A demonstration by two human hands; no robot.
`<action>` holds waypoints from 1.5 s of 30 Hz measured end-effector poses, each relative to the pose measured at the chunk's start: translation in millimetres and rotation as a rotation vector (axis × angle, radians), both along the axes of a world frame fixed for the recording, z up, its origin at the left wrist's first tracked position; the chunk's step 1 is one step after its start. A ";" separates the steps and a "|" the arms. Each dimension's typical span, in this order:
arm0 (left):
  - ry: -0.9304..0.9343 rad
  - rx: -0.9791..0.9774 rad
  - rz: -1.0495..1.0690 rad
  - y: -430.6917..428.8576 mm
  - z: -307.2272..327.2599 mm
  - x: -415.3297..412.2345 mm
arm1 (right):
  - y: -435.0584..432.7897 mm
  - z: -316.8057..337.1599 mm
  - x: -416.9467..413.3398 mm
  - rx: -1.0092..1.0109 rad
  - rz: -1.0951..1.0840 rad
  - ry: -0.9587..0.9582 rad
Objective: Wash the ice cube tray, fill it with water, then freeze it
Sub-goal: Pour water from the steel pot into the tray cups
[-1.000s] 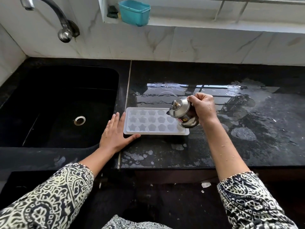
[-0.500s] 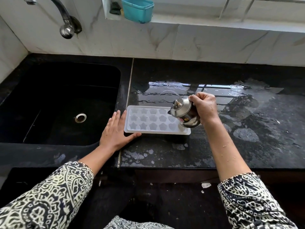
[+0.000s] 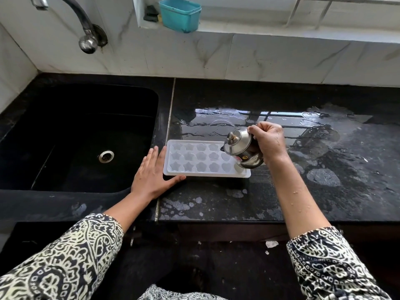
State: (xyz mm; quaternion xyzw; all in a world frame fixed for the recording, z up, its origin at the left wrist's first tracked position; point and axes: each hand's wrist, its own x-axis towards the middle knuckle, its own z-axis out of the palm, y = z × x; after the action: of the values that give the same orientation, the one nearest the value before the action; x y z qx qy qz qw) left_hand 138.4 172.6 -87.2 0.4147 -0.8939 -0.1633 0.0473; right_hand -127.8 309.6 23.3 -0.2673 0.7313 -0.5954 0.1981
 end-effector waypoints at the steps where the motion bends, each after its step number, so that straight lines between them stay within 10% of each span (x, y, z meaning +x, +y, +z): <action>1: 0.001 0.000 -0.001 -0.1 -0.1 -0.1 | -0.2 0.2 0.1 0.003 0.000 0.001; 18: 0.015 0.006 -0.005 -0.6 0.9 1.0 | 14.4 1.5 -10.5 -0.358 -0.106 -0.453; 45: 0.000 0.008 -0.010 0.2 2.2 1.3 | 23.5 2.0 -12.2 0.044 -0.088 0.010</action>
State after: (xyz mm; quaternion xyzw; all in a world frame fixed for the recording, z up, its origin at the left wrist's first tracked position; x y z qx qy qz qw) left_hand 139.7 172.8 -85.0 0.4103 -0.8954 -0.1672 0.0446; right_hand -140.0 333.2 25.3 -0.2333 0.7562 -0.5861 0.1740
